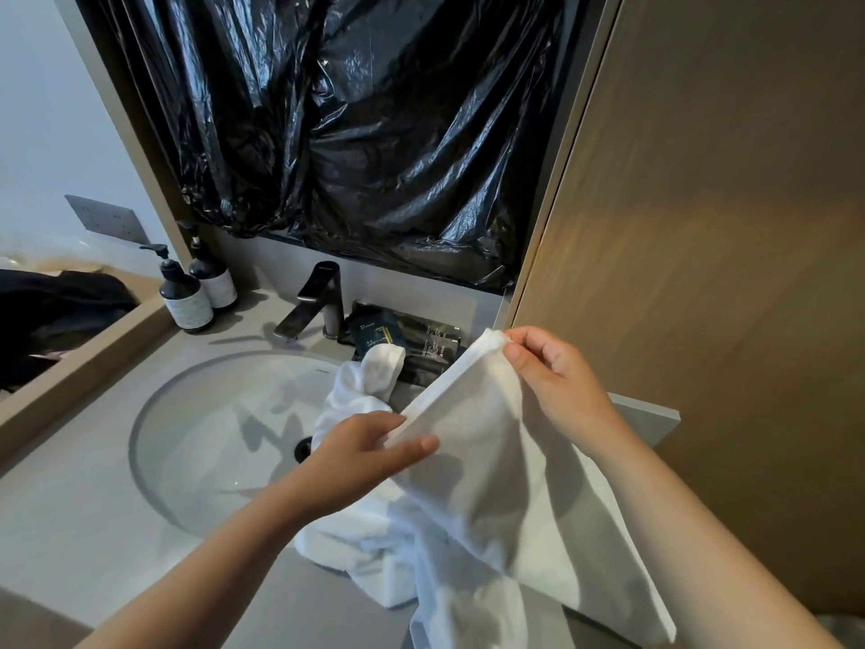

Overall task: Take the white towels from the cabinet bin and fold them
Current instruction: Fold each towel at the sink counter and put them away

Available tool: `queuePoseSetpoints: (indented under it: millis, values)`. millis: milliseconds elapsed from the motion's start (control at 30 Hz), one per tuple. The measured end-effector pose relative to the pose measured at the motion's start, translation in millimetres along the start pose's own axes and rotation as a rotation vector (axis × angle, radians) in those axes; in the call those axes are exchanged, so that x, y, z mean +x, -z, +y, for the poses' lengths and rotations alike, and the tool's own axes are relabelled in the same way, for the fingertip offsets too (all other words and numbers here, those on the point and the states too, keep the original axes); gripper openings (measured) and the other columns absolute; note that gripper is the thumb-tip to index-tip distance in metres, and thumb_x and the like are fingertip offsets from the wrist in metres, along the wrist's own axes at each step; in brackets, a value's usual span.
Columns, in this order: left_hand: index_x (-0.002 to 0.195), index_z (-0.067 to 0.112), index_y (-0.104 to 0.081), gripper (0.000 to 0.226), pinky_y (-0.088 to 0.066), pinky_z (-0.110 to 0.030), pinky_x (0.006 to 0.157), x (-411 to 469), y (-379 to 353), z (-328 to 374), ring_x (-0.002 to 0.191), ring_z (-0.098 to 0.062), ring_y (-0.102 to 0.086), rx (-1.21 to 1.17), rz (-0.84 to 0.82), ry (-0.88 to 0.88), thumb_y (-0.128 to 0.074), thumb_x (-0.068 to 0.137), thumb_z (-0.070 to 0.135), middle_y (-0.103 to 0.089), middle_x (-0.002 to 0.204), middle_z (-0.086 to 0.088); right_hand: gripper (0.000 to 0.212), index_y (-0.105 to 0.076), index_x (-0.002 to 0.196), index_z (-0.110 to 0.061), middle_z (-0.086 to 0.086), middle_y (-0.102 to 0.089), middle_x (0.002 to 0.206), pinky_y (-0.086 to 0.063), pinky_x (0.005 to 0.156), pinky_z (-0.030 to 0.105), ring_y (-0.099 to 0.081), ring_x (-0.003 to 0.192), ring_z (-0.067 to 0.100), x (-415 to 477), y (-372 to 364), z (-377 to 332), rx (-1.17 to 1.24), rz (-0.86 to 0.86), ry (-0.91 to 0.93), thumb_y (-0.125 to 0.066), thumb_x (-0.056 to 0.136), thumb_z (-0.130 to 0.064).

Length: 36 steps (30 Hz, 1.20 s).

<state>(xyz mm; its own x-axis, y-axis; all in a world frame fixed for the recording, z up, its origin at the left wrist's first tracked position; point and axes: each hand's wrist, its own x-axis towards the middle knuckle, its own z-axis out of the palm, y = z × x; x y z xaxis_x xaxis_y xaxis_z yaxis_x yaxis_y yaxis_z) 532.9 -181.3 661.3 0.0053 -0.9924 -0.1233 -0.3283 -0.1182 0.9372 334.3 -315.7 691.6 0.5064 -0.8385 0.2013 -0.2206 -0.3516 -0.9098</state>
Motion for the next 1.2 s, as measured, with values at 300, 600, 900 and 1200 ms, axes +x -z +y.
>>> queuePoseSetpoints:
  millis: [300,600,900,1200]
  values:
    - [0.057,0.003,-0.042,0.076,-0.027,-0.019,0.052,-1,3,-2,0.053,-0.005,-0.035,0.169,0.233,0.021,-0.073,0.060,0.072,-0.038,0.055,0.009,0.016,-0.062,0.089,-0.016,-0.021,-0.049,0.055,-0.033,0.051,0.011,-0.042,0.052,-0.001,-3,9,2,-0.008,0.089,-0.056,-0.050,0.101,-0.016]
    - [0.061,0.017,-0.058,0.045,-0.036,-0.007,0.053,-14,-5,-30,0.060,-0.005,-0.054,0.472,0.491,-0.349,-0.053,0.088,0.053,-0.050,0.064,0.012,0.017,-0.059,0.088,-0.017,-0.014,-0.049,0.066,-0.035,0.060,0.016,-0.042,0.060,0.000,-1,-3,13,-0.094,0.170,-0.058,-0.049,0.101,-0.018]
    - [0.102,0.031,-0.060,0.018,-0.049,-0.029,0.061,4,27,4,0.068,-0.015,-0.062,0.234,0.504,-0.179,-0.067,0.087,0.037,-0.068,0.072,0.000,0.015,-0.057,0.085,-0.017,-0.011,-0.053,0.079,-0.034,0.065,0.012,-0.048,0.075,0.002,24,8,-23,-0.343,0.168,0.081,-0.052,0.099,-0.020]
    - [0.079,0.015,-0.069,0.019,-0.044,-0.029,0.056,36,96,84,0.050,-0.002,-0.051,0.040,0.646,-0.229,-0.071,0.083,0.033,-0.059,0.054,0.012,0.020,-0.060,0.092,-0.015,-0.001,-0.059,0.061,-0.040,0.053,0.018,-0.058,0.054,0.006,79,15,-96,-0.225,0.247,0.095,-0.047,0.102,-0.026]
